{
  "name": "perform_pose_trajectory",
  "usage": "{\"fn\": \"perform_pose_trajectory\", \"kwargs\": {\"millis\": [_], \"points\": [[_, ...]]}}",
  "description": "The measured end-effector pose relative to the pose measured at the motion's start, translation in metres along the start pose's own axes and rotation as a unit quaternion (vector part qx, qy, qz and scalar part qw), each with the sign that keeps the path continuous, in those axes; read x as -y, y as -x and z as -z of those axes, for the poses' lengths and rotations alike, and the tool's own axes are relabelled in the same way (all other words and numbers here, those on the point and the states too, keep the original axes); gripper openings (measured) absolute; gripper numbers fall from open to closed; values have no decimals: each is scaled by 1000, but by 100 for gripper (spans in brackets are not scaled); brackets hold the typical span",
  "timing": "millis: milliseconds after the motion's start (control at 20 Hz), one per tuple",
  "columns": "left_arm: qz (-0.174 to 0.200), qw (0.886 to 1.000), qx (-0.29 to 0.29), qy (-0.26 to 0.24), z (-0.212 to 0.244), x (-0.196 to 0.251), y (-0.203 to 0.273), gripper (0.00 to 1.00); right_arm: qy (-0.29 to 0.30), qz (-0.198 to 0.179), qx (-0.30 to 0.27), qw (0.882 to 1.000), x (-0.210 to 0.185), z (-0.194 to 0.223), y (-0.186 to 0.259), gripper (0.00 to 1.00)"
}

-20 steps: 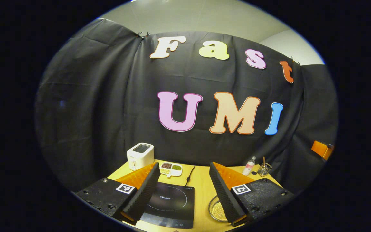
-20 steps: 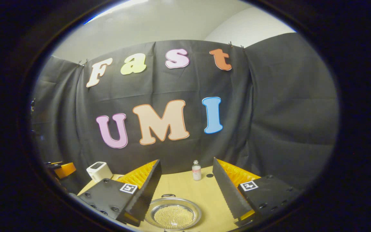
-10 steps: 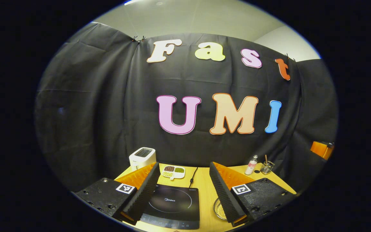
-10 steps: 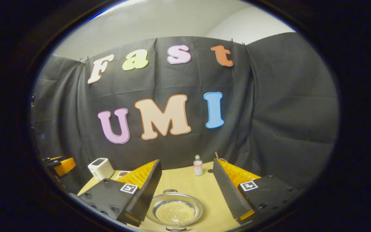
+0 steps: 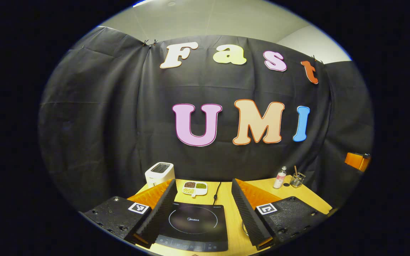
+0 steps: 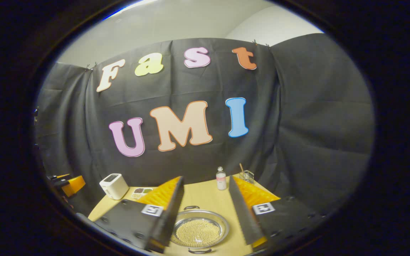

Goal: First push the handle of the pot to place it horizontally, then grasp the pot with both hands and set it on the induction cooktop.

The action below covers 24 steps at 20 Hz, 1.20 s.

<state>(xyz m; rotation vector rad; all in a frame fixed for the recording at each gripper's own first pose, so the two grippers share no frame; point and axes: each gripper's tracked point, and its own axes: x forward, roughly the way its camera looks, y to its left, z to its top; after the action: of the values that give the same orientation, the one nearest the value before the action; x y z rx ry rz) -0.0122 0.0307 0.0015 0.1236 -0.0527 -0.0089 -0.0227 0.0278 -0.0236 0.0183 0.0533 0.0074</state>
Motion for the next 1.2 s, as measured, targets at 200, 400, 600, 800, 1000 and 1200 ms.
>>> {"fn": "perform_pose_trajectory", "kwargs": {"millis": [200,400,600,800,1000,1200], "points": [[5,1000,-4,-4,6,-6,2,89,3,8,6,1000,-7,-3,14,32],[9,1000,-10,-5,14,-15,7,89,2,1,3,1000,-17,3,12,16],[6,1000,-16,-10,21,-26,12,89,4,20,6,1000,-17,11,16,3],[4,1000,-23,-14,29,-35,18,94,10,13,-11,1000,-26,29,19,2],[2,999,-32,-14,37,-43,22,91,8,-12,-53,998,-41,66,19,0],[-4,999,-39,-22,47,-54,24,94,-1,-33,-106,994,-53,112,22,3]]}}
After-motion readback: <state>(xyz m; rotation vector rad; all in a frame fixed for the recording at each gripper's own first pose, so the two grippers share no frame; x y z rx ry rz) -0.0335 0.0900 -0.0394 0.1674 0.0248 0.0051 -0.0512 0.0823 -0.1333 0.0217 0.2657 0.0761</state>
